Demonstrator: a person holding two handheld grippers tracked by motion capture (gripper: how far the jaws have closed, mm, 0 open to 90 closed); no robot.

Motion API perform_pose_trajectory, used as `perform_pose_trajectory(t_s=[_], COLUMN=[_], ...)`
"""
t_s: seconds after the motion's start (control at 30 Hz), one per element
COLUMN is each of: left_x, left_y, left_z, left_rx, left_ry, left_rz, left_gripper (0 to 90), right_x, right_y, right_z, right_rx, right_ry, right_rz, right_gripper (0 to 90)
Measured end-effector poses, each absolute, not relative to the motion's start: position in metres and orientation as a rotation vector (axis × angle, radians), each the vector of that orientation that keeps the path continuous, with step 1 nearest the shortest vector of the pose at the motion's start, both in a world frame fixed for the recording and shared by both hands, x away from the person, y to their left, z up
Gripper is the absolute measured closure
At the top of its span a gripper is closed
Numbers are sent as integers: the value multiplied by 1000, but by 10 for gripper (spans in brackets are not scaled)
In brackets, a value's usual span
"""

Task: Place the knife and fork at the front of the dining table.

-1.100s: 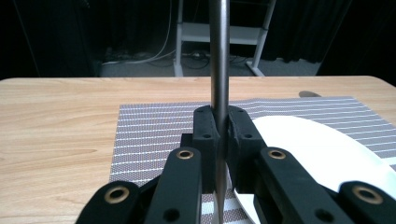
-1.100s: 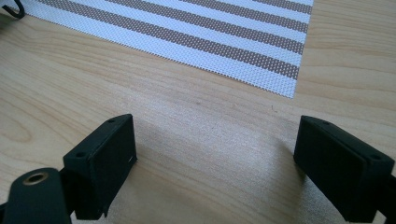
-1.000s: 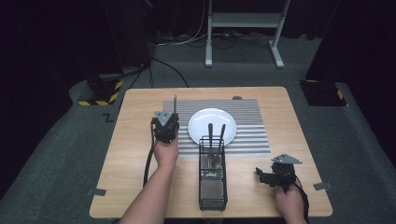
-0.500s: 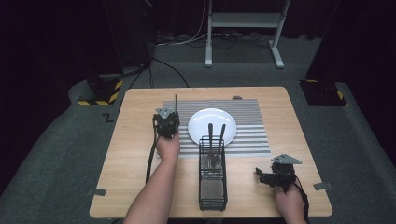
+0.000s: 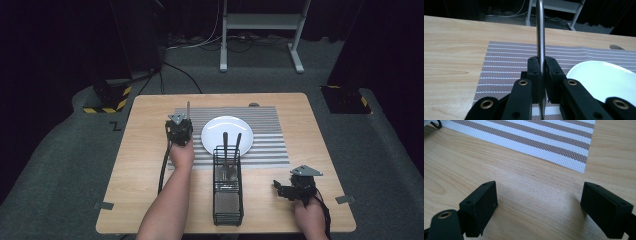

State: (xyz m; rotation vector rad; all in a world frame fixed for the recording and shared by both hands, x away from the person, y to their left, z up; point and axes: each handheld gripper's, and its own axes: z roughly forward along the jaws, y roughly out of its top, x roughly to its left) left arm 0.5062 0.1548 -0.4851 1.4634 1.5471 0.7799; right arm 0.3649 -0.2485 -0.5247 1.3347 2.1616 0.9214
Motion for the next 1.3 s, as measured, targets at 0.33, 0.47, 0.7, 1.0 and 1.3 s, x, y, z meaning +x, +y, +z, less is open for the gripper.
perform_pose_trajectory(t_s=[0.33, 0.47, 0.7, 1.0, 1.3], left_x=[515, 517, 521, 525, 527], left_y=[154, 153, 155, 158, 158], left_z=[-494, -499, -505, -509, -509], left_rx=[1468, 1469, 1467, 1476, 1491], left_ry=[1576, 1577, 1607, 1637, 1651], left_rz=[767, 757, 729, 710, 692], left_gripper=[827, 827, 828, 828, 826], right_x=[364, 364, 364, 363, 363], right_y=[-248, -248, -248, -247, -247], right_z=[-525, -525, -525, -525, -525], right_rx=[1330, 1324, 1320, 1317, 1317], right_ry=[2160, 2158, 2162, 2166, 2166], right_rz=[922, 920, 923, 924, 923], right_gripper=[140, 143, 144, 144, 144])
